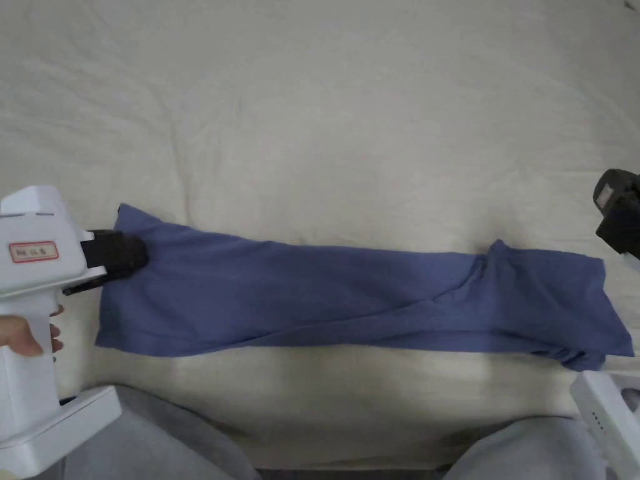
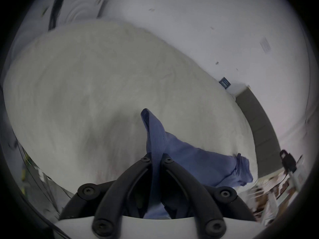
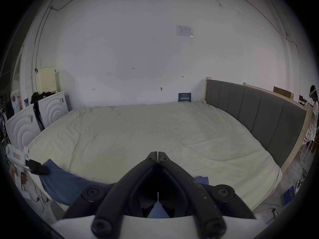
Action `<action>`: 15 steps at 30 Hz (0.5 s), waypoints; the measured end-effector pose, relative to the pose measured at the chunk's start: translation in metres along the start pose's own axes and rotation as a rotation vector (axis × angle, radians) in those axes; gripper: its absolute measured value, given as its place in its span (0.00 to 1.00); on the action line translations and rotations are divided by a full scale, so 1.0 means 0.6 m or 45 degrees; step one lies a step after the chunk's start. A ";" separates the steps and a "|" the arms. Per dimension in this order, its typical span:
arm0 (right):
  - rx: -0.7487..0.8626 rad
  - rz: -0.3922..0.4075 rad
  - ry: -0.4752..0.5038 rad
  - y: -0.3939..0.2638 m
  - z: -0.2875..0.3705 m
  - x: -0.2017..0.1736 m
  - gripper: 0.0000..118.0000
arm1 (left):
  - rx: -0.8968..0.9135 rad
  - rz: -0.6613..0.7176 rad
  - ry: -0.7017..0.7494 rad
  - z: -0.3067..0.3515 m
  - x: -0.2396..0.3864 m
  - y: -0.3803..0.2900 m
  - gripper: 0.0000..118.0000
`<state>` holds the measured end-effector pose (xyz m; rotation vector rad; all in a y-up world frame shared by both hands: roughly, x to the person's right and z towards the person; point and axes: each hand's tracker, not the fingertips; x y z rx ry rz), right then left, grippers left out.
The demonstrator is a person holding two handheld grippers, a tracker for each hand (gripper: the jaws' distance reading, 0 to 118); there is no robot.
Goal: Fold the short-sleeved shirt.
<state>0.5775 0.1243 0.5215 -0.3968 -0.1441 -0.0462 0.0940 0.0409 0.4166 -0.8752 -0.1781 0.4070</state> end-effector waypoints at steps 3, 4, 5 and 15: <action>0.012 0.000 0.003 0.001 0.007 0.006 0.01 | 0.046 -0.088 -0.062 0.039 0.083 0.006 0.07; 0.016 -0.002 0.004 0.000 0.010 0.008 0.01 | 0.042 -0.084 -0.121 0.046 0.112 0.005 0.07; 0.020 -0.009 0.008 -0.001 0.011 0.011 0.01 | 0.023 -0.082 -0.165 0.044 0.133 0.005 0.07; 0.042 -0.064 -0.013 -0.027 0.043 0.061 0.01 | -0.278 -0.186 -0.238 -0.167 0.366 -0.067 0.07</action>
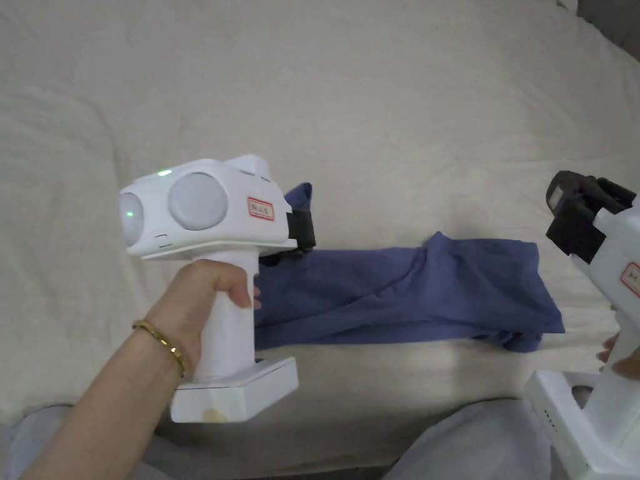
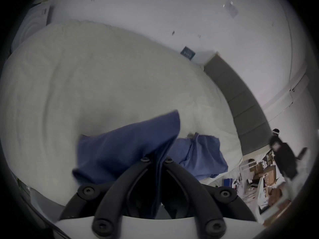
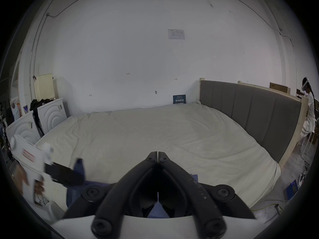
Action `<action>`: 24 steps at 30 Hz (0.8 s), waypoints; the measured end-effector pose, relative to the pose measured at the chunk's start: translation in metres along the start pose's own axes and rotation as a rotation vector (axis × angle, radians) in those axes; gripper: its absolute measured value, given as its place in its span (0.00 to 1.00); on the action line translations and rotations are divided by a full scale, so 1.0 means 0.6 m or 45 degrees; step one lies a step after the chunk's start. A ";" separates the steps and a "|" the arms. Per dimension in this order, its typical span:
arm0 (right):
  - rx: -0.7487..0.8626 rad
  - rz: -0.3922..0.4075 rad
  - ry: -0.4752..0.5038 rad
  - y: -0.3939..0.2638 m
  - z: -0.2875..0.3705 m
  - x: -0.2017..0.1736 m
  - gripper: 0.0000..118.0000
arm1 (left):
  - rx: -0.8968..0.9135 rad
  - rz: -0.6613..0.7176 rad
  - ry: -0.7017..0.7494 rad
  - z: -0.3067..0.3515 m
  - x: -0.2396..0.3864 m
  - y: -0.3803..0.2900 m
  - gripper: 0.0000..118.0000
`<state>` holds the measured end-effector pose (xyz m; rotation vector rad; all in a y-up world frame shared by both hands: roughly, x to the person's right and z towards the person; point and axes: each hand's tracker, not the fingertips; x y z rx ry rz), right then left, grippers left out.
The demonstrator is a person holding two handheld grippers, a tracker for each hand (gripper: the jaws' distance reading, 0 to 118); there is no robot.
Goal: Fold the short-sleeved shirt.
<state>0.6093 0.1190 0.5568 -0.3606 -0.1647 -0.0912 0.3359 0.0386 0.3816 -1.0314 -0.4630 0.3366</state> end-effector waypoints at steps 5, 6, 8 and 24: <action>-0.015 -0.022 -0.051 -0.012 0.015 0.033 0.01 | -0.170 -0.027 0.012 -0.126 0.050 -0.030 0.42; -0.021 -0.027 -0.061 -0.014 0.017 0.039 0.01 | -0.222 -0.012 -0.006 -0.151 0.048 -0.035 0.53; -0.032 -0.040 -0.072 -0.017 0.020 0.048 0.01 | -0.288 0.010 -0.027 -0.168 0.054 -0.036 0.72; -0.039 -0.057 -0.033 -0.020 0.011 0.038 0.01 | 0.132 -0.415 0.277 -0.008 -0.005 -0.046 0.01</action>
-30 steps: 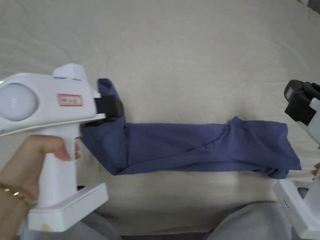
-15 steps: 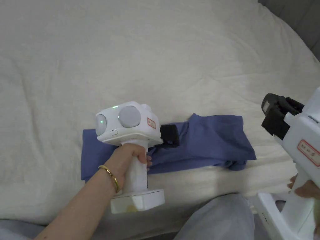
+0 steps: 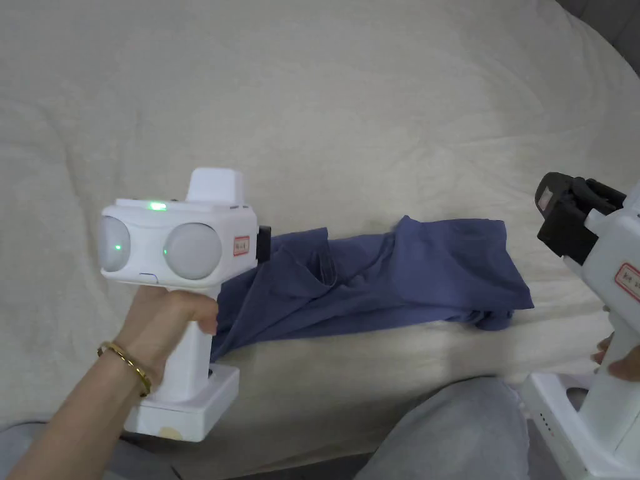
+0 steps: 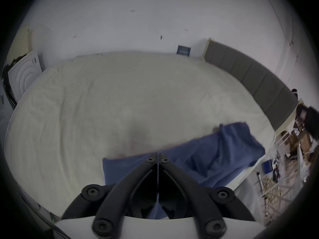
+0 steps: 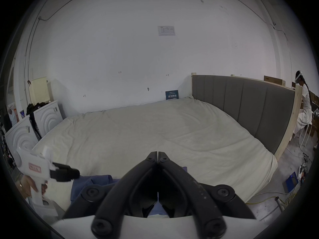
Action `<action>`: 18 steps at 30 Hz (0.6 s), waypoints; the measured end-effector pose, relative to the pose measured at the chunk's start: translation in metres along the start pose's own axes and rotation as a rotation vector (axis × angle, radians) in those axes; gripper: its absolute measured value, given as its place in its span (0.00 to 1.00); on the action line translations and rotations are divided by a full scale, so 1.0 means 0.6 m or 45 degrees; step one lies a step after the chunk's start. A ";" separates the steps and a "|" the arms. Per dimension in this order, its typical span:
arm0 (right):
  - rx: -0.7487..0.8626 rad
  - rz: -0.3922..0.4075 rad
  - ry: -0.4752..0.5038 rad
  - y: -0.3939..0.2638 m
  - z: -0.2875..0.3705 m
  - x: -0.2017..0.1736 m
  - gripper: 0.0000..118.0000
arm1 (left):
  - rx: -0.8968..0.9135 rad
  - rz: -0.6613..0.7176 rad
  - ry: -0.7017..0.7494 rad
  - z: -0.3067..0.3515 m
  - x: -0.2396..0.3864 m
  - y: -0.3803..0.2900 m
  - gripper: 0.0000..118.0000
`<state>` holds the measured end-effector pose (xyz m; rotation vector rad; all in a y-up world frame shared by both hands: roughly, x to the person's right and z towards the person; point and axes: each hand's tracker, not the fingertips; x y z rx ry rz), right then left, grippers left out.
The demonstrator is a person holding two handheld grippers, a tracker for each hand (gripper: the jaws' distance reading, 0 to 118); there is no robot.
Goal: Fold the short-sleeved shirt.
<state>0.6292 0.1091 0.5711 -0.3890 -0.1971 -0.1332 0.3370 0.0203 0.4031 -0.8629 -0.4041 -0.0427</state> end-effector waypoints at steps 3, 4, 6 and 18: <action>-0.005 0.002 0.011 -0.003 0.003 -0.004 0.01 | -0.115 0.079 -0.029 -0.035 0.004 -0.031 0.01; -0.007 0.012 0.010 -0.004 0.005 -0.005 0.01 | -0.152 0.110 -0.059 -0.044 0.010 -0.041 0.01; -0.007 0.026 0.003 -0.004 0.008 -0.004 0.01 | -0.193 0.157 -0.171 -0.057 0.020 -0.054 0.01; -0.027 0.001 -0.030 -0.015 0.017 0.014 0.01 | -0.260 0.127 -0.465 -0.070 0.141 -0.106 0.01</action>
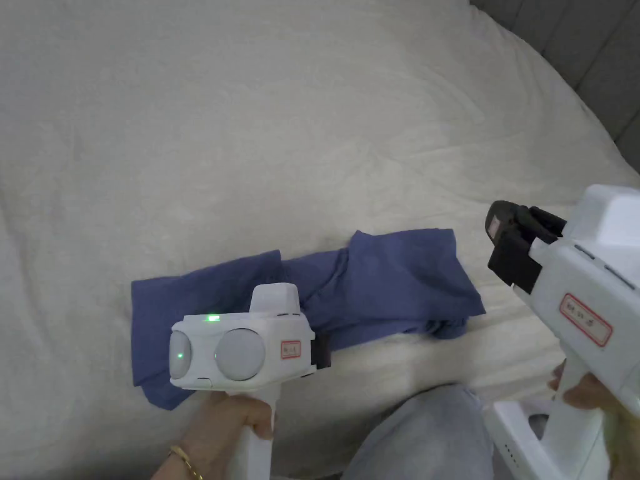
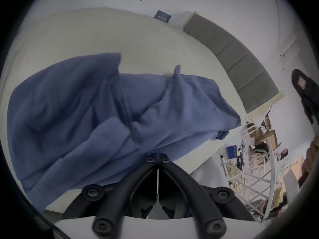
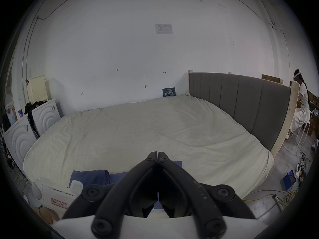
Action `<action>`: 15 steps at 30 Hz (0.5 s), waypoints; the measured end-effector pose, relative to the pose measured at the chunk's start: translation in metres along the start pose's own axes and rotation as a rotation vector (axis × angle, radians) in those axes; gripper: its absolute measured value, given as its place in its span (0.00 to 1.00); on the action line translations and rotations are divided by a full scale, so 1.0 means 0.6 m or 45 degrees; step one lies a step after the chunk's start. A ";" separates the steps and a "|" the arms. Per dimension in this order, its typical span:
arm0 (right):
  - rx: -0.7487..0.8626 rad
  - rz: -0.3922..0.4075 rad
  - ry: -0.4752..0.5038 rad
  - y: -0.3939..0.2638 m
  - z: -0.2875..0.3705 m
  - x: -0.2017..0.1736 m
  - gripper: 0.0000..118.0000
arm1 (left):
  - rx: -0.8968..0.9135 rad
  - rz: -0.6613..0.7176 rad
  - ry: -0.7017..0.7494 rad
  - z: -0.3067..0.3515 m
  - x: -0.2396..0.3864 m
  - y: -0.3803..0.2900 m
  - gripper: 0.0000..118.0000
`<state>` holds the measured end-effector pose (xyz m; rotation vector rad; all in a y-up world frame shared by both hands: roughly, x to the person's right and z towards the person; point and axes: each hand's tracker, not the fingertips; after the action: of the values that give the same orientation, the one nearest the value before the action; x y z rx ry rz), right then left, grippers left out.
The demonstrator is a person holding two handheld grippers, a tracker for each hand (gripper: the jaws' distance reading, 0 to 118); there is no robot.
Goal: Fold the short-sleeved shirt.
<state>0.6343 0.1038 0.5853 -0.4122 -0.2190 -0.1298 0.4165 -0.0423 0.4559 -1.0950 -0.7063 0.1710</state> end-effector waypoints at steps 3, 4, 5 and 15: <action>-0.005 0.001 0.003 0.000 0.000 0.002 0.01 | 0.078 -0.034 -0.029 0.023 0.013 0.016 0.01; -0.001 -0.002 0.004 0.000 0.001 0.002 0.01 | 0.124 -0.042 -0.046 0.033 0.008 0.027 0.01; 0.005 -0.005 0.008 0.001 0.003 0.002 0.01 | 0.180 -0.040 -0.063 0.052 0.005 0.039 0.01; 0.058 0.008 0.019 0.019 0.009 -0.008 0.01 | 0.535 0.048 0.111 0.215 -0.156 0.087 0.99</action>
<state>0.6306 0.1169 0.5846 -0.3666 -0.2053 -0.1217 0.2775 0.0363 0.4043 -0.7089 -0.5406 0.2881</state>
